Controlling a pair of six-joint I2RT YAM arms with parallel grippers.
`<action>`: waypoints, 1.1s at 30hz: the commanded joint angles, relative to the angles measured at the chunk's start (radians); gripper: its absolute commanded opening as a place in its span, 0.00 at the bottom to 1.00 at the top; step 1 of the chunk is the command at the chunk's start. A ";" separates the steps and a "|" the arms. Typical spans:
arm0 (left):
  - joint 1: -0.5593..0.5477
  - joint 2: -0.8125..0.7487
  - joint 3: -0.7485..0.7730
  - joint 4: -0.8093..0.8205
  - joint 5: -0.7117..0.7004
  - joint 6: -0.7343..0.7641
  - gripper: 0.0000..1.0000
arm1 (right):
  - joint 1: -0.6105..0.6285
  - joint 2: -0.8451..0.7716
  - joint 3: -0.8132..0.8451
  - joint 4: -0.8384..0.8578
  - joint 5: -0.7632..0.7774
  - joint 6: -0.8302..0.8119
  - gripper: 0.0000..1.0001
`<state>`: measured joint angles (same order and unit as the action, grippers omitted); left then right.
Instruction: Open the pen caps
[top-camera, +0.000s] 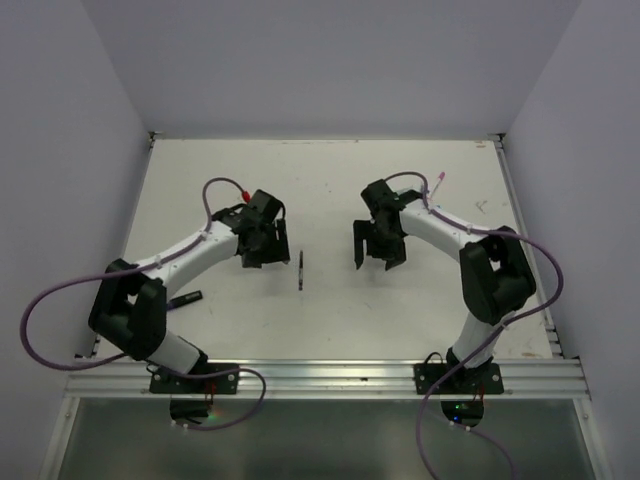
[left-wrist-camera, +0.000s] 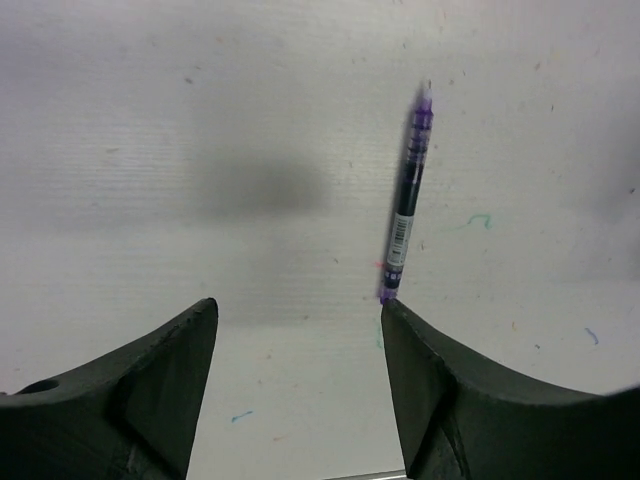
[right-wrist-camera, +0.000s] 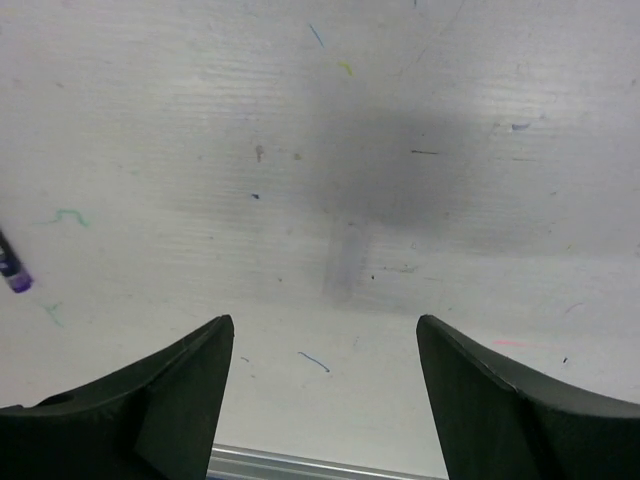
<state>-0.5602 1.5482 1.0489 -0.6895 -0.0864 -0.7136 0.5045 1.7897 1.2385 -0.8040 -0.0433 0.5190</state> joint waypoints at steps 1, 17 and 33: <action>0.113 -0.117 -0.009 -0.091 -0.059 -0.003 0.70 | -0.001 -0.101 0.084 -0.076 -0.009 -0.033 0.78; 0.594 -0.258 -0.145 -0.242 -0.093 -0.139 0.66 | 0.055 -0.134 0.171 -0.141 -0.303 -0.119 0.76; 0.761 -0.244 -0.237 -0.358 -0.133 -0.489 0.61 | 0.072 -0.159 0.138 -0.118 -0.403 -0.143 0.76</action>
<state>0.1722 1.2949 0.8333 -1.0058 -0.1738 -1.1030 0.5694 1.6741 1.3739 -0.9241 -0.4065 0.3981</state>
